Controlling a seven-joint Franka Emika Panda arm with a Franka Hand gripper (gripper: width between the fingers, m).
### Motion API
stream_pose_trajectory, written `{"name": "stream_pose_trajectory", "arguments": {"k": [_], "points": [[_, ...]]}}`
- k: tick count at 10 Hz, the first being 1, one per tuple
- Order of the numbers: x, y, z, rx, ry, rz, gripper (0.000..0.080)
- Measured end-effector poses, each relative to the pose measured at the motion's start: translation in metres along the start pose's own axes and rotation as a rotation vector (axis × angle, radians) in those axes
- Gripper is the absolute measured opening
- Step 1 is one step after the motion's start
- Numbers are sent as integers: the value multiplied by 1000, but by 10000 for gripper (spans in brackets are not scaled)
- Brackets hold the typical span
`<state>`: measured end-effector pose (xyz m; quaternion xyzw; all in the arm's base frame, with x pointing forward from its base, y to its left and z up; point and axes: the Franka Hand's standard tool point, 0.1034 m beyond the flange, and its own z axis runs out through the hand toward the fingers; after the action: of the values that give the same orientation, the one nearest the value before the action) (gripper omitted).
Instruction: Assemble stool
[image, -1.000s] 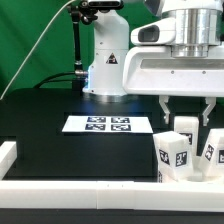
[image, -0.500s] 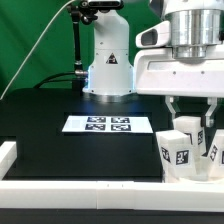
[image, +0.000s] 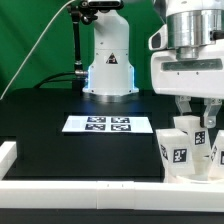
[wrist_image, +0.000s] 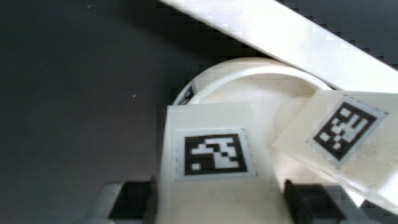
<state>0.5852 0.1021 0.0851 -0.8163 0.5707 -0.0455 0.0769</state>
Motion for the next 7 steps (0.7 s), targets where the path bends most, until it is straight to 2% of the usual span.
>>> {"name": "stream_pose_trajectory", "arguments": {"k": [4,7], "points": [[-8,-1,1,8,-28,387,340],[-9,-2,1,13,-45,543,340]]}}
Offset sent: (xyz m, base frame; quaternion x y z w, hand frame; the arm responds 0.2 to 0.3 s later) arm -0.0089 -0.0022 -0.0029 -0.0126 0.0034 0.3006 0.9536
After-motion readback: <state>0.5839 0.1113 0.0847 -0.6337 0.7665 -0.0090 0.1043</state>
